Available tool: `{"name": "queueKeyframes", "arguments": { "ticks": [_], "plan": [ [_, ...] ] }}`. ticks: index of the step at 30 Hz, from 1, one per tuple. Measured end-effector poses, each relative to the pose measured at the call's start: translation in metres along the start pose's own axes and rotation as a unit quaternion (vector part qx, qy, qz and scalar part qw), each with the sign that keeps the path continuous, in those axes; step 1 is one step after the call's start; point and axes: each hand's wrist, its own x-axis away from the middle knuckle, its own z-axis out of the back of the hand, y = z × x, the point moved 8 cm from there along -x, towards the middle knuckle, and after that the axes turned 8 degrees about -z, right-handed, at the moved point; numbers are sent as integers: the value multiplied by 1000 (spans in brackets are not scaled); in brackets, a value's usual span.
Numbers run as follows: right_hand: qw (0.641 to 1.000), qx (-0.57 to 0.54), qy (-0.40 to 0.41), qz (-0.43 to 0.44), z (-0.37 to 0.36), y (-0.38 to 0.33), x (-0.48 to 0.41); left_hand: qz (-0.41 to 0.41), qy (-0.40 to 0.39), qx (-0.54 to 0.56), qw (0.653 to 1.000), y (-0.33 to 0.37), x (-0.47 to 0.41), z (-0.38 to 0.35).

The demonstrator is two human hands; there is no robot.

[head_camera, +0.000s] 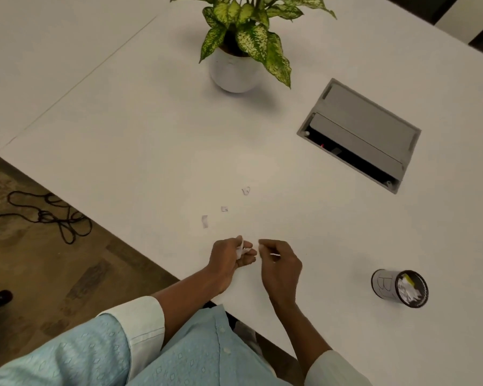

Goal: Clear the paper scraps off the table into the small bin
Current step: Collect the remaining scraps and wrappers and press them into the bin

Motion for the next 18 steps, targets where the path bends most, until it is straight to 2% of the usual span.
{"name": "queueKeyframes", "arguments": {
  "ticks": [1,2,3,4,5,7,10,11,14,18],
  "plan": [
    [994,-67,16,-83,7,16,-1,-27,-5,-23,999,4,3,-9],
    [971,-160,14,-176,8,34,-1,-60,-12,-58,996,9,7,-18],
    [926,-270,-4,-263,3,48,1,-98,-23,-102,990,15,13,-30],
    [867,-374,-26,-328,-3,57,6,-135,-41,-149,979,21,21,-43],
    [808,-459,-45,-368,-7,61,10,-165,-63,-184,967,23,30,-58],
    [711,-580,-76,-391,-8,60,15,-206,-109,-217,948,21,48,-89],
    [603,-696,-106,-375,3,55,9,-250,-146,-248,924,10,69,-121],
    [590,-708,-114,-371,8,54,6,-257,-161,-259,917,6,75,-130],
    [597,-710,-115,-356,29,58,-3,-297,-219,-320,873,-6,91,-153],
    [580,-721,-123,-357,54,68,-8,-374,-255,-353,819,-13,107,-173]
  ]
}}
